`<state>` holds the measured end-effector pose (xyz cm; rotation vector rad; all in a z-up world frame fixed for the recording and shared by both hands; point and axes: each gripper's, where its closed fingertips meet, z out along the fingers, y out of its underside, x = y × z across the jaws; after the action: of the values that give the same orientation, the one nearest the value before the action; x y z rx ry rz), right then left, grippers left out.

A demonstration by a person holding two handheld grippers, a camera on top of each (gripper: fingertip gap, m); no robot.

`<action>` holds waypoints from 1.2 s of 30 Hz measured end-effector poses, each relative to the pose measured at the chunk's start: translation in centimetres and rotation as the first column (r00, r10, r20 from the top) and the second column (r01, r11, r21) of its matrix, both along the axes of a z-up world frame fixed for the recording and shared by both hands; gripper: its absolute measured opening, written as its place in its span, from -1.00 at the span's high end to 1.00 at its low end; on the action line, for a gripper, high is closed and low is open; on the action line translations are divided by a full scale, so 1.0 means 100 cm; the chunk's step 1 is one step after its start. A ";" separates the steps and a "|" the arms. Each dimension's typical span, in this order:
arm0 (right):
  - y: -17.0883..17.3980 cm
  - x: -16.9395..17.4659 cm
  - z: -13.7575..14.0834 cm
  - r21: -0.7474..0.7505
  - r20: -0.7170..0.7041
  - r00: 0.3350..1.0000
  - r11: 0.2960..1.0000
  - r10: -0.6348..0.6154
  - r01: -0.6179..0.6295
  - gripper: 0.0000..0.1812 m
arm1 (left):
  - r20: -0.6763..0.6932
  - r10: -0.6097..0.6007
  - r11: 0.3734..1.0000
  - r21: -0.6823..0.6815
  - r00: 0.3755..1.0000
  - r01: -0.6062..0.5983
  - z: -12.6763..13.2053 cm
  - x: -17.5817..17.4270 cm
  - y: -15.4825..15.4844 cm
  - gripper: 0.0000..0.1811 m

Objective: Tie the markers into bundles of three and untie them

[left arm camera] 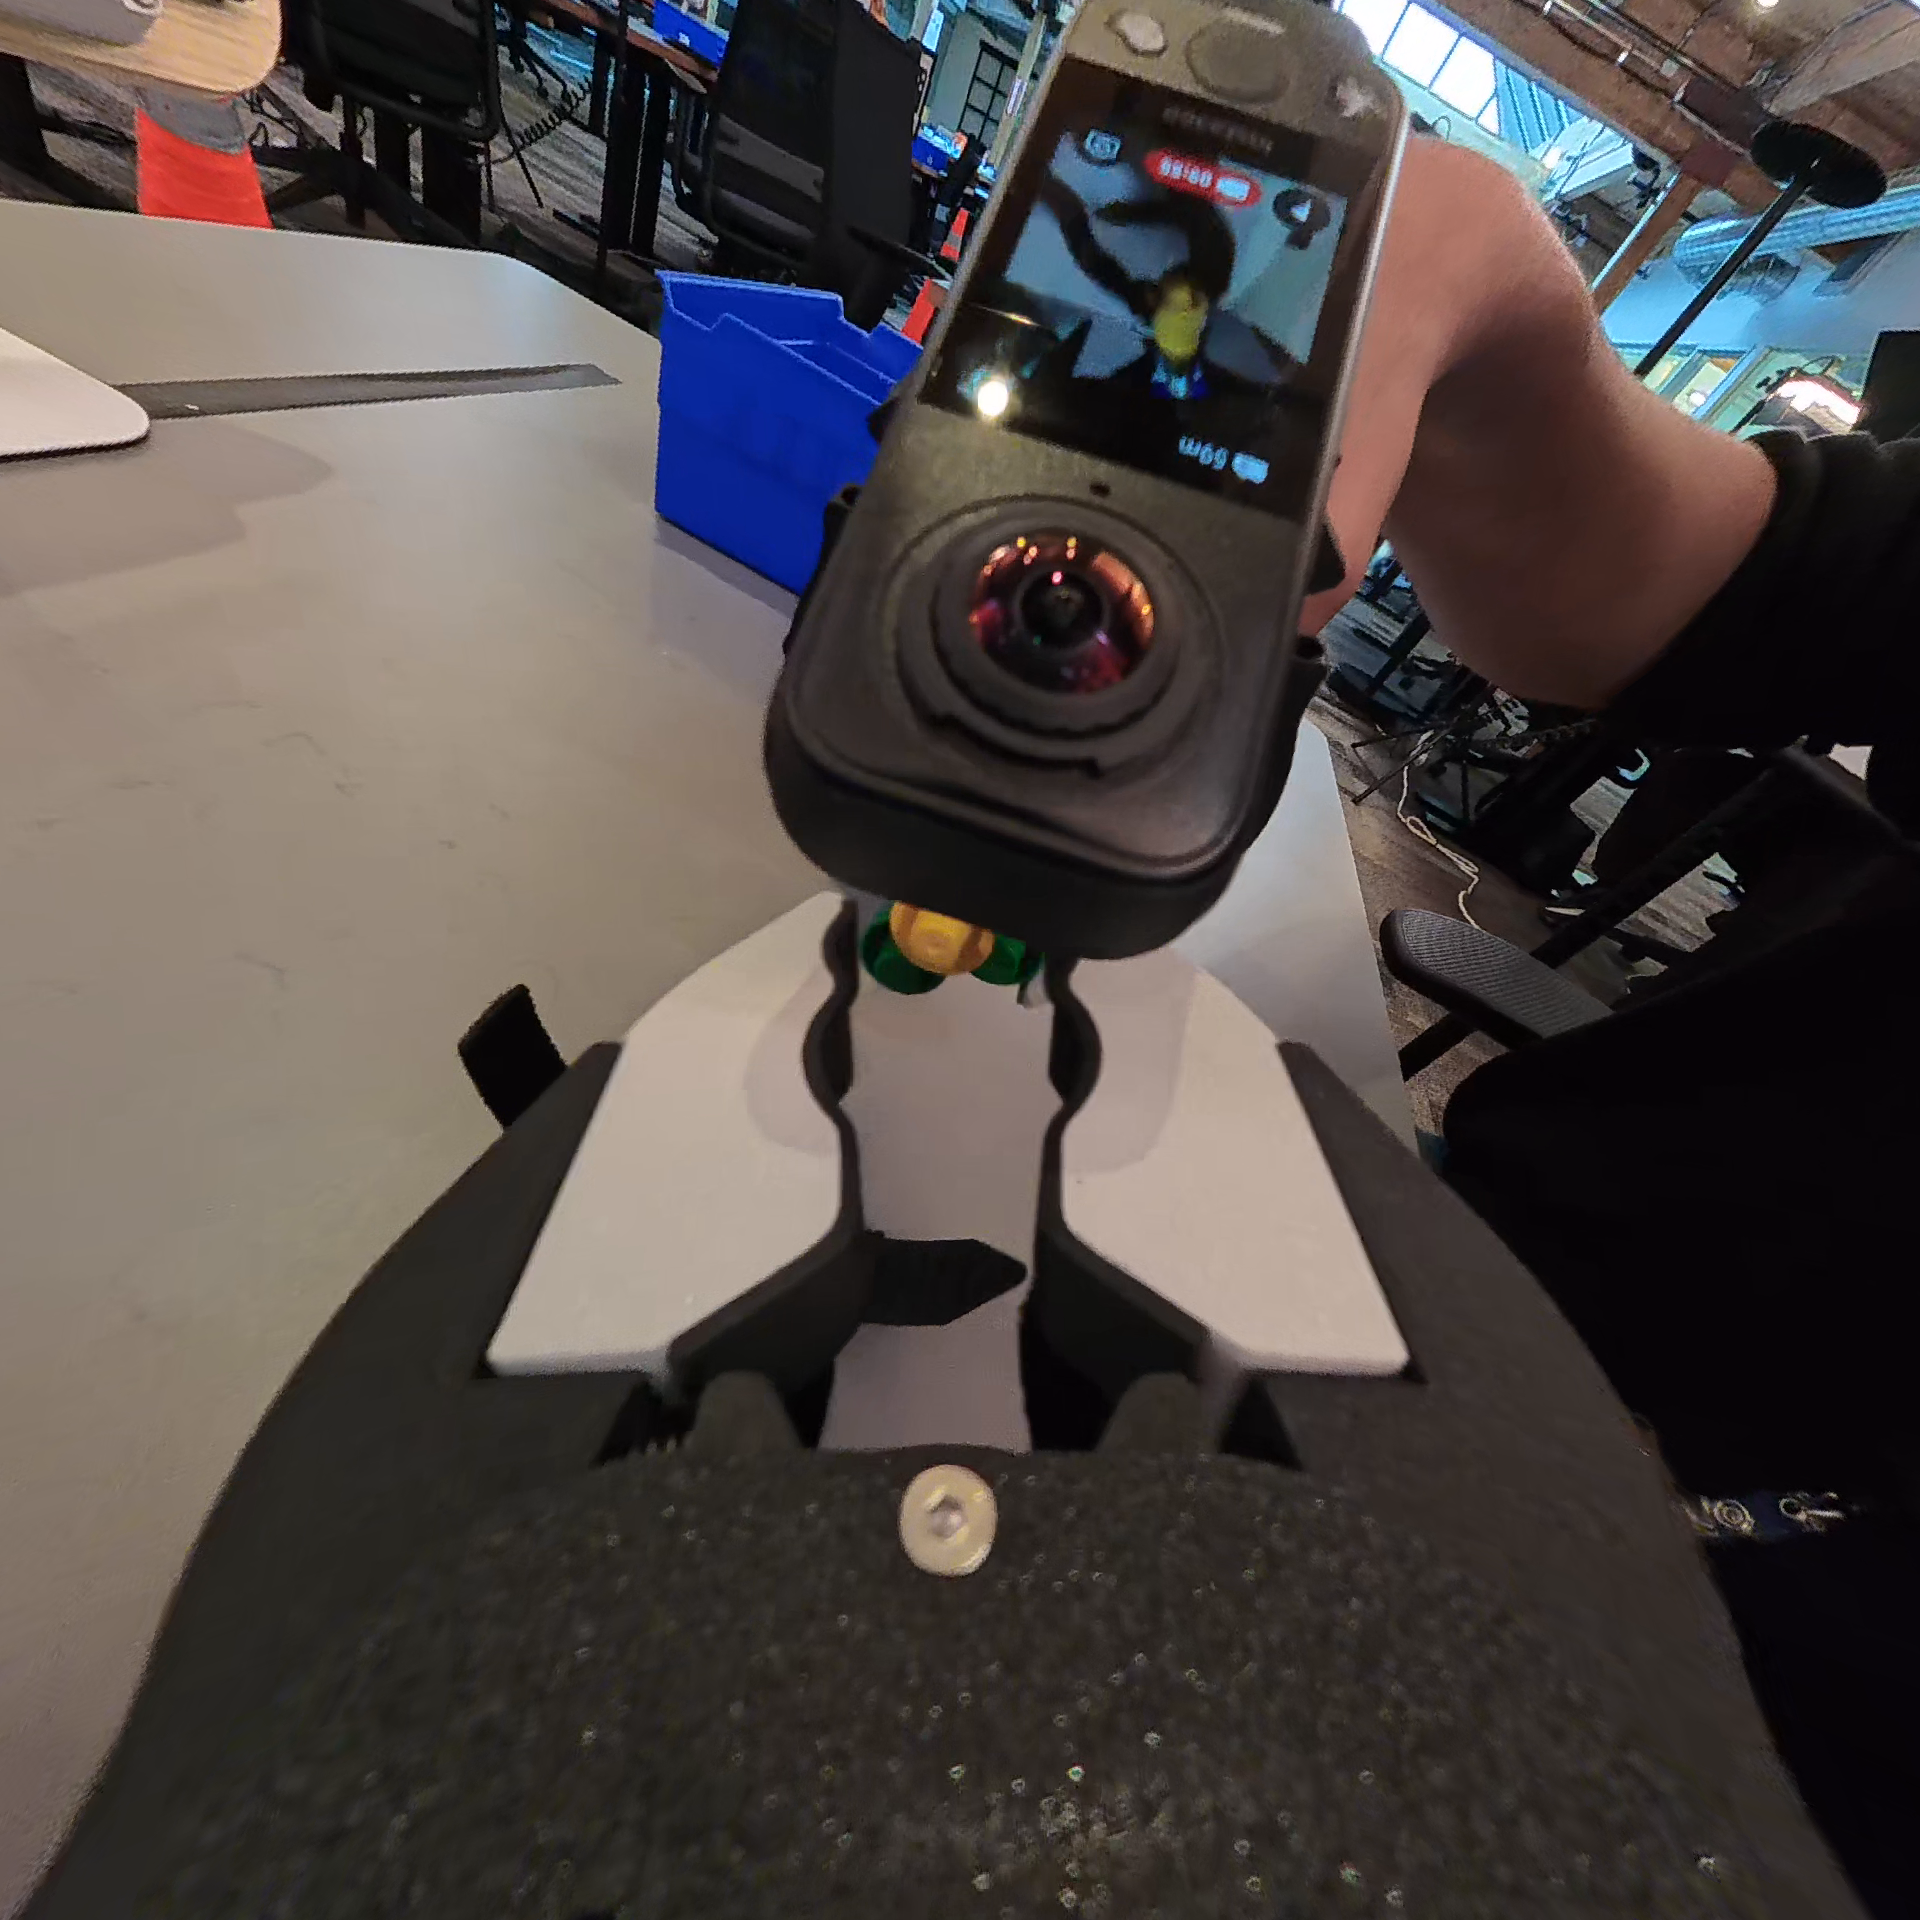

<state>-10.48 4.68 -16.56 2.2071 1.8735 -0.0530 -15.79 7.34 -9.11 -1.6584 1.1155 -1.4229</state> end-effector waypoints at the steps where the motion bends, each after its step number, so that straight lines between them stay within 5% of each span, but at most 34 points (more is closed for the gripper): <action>1: 0.001 0.000 0.000 0.003 -0.002 1.000 1.000 0.000 0.000 0.55 | 0.005 0.006 1.000 -0.004 1.000 -0.006 0.001 -0.001 0.000 0.55; 8: 0.008 -0.004 0.005 0.025 -0.016 1.000 1.000 -0.017 0.018 0.54 | -0.018 -0.006 0.985 -0.173 1.000 0.003 -0.017 -0.002 -0.012 0.34; 13: 0.012 -0.006 0.008 0.040 -0.012 1.000 0.999 -0.020 0.021 0.54 | 0.027 0.085 0.960 -0.270 0.996 -0.074 -0.016 0.004 -0.006 0.51; 20: 0.019 -0.005 0.008 0.061 -0.005 0.999 0.997 -0.040 0.040 0.54 | 0.068 0.166 0.887 -0.446 0.984 -0.118 -0.013 0.011 -0.005 0.51; 36: 0.018 -0.004 0.001 0.077 0.001 0.999 0.997 -0.032 0.032 0.54 | 0.062 0.171 0.836 -0.538 0.983 -0.112 -0.016 0.020 -0.006 0.79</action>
<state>-10.89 6.49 -16.45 2.2868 1.8686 0.0168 -13.77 6.74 -10.67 -1.9590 0.5367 -1.8075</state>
